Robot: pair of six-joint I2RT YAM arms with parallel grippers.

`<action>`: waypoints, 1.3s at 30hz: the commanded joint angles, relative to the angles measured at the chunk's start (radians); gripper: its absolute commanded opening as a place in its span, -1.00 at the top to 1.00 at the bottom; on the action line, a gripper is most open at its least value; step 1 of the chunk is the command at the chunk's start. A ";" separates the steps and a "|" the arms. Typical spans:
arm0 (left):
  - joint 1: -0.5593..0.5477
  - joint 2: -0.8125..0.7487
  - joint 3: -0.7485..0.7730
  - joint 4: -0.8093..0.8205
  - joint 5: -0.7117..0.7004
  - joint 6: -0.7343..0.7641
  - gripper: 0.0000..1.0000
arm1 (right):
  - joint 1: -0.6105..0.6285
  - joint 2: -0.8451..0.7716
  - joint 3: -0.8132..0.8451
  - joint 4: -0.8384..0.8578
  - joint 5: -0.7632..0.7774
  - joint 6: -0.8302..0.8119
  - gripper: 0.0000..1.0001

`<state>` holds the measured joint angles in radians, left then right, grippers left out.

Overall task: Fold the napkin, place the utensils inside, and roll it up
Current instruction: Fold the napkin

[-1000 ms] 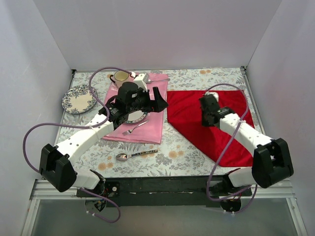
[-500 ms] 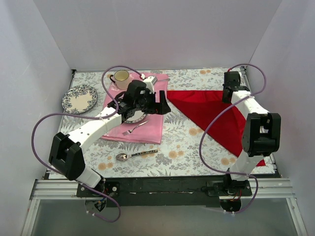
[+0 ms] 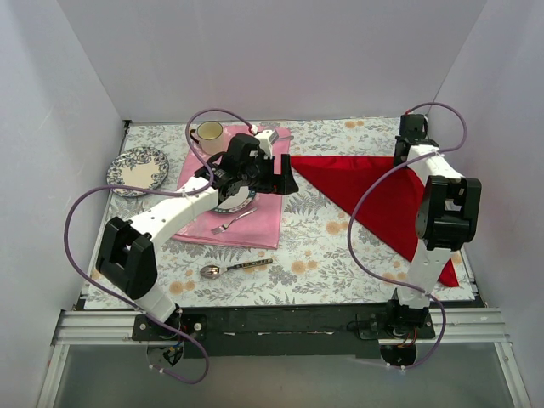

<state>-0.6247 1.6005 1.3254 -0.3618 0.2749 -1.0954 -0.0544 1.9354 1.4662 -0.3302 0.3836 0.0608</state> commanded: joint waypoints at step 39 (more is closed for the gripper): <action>0.040 0.062 0.100 -0.028 0.056 0.008 -0.74 | -0.081 0.214 0.289 0.034 -0.026 -0.036 0.97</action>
<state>-0.5907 1.6650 1.3907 -0.3889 0.3134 -1.0931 -0.1299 2.1304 1.6970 -0.3115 0.3397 0.0364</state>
